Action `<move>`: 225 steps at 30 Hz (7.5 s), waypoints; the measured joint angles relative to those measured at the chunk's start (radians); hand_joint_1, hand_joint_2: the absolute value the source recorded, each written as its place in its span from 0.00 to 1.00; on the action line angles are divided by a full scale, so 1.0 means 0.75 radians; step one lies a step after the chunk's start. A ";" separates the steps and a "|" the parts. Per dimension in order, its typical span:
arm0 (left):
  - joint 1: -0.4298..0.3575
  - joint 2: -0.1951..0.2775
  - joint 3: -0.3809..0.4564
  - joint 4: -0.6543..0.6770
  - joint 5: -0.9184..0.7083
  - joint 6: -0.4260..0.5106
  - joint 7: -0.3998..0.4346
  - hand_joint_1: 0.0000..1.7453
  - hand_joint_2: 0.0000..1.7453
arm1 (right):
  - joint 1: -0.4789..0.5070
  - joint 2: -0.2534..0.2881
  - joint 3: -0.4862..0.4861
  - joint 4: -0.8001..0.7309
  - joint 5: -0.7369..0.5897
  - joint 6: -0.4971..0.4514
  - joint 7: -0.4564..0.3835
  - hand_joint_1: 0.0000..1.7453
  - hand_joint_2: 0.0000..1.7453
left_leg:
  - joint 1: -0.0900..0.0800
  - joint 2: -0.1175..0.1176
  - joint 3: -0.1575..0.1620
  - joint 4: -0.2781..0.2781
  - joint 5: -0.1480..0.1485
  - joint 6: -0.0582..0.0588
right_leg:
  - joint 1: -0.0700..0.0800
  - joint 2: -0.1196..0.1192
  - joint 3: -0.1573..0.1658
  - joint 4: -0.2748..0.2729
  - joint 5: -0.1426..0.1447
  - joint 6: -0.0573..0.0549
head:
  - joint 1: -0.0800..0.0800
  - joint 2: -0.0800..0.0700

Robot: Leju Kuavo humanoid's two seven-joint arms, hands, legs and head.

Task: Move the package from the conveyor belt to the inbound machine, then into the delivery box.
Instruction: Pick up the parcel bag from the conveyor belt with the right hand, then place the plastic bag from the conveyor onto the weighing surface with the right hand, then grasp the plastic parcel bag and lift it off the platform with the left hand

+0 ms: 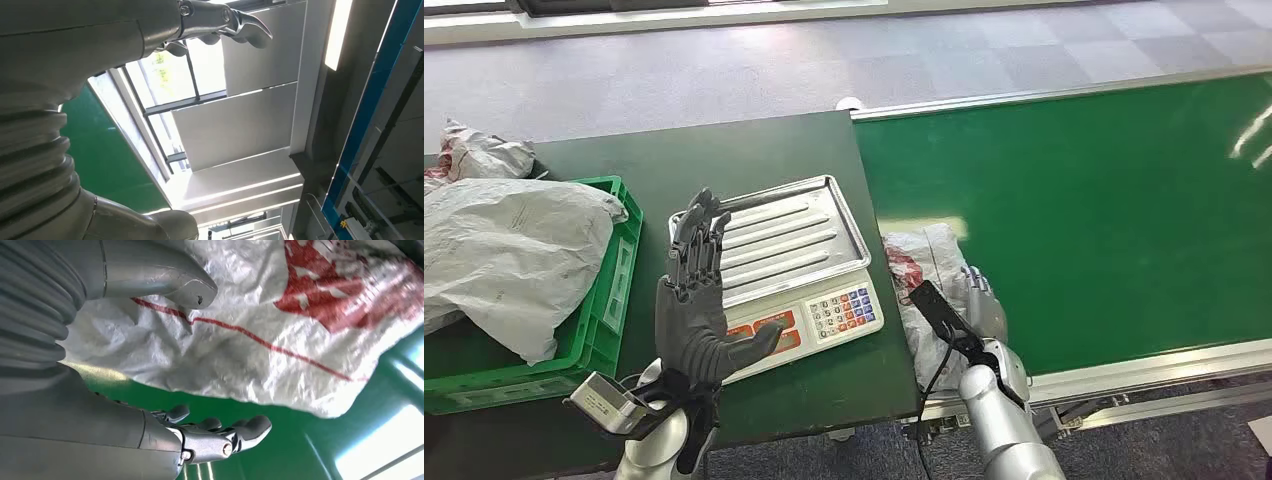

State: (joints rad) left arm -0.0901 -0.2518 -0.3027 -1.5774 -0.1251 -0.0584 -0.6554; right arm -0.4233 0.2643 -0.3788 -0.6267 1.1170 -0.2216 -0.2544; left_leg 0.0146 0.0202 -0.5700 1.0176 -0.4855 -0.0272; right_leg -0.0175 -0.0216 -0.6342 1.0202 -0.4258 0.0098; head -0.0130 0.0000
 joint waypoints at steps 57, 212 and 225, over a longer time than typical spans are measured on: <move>-0.137 -0.021 0.035 0.067 0.019 -0.015 0.017 0.00 1.00 | -0.281 -0.027 0.441 0.431 0.314 0.399 0.460 1.00 1.00 | 0.000 0.011 0.021 0.000 -0.005 -0.001 | 0.000 0.009 0.017 -0.001 0.000 0.000 | 0.000 0.000; -0.940 0.011 -0.105 1.365 -1.227 0.274 0.618 0.00 1.00 | 0.204 0.116 0.868 -1.937 -0.496 -0.633 -0.592 0.00 1.00 | -0.002 0.003 -0.001 0.001 0.006 -0.001 | -0.001 0.003 -0.003 0.000 0.009 -0.002 | 0.000 0.000; -1.138 0.027 -0.174 1.687 -1.305 -0.131 0.752 0.00 1.00 | 0.192 0.116 0.894 -1.883 -0.495 -0.632 -0.592 0.00 1.00 | -0.001 0.001 -0.001 0.000 0.007 -0.001 | -0.001 0.001 -0.001 0.000 0.009 -0.002 | 0.000 0.000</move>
State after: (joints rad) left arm -0.9438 -0.2318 -0.4336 -0.3122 -1.1042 -0.1568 -0.0912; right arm -0.2790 0.3517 0.2915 -2.0390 0.7455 -0.6954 -0.6981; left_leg 0.0137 0.0211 -0.5708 1.0179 -0.4803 -0.0279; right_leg -0.0180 -0.0205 -0.6351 1.0202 -0.4190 0.0083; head -0.0132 0.0000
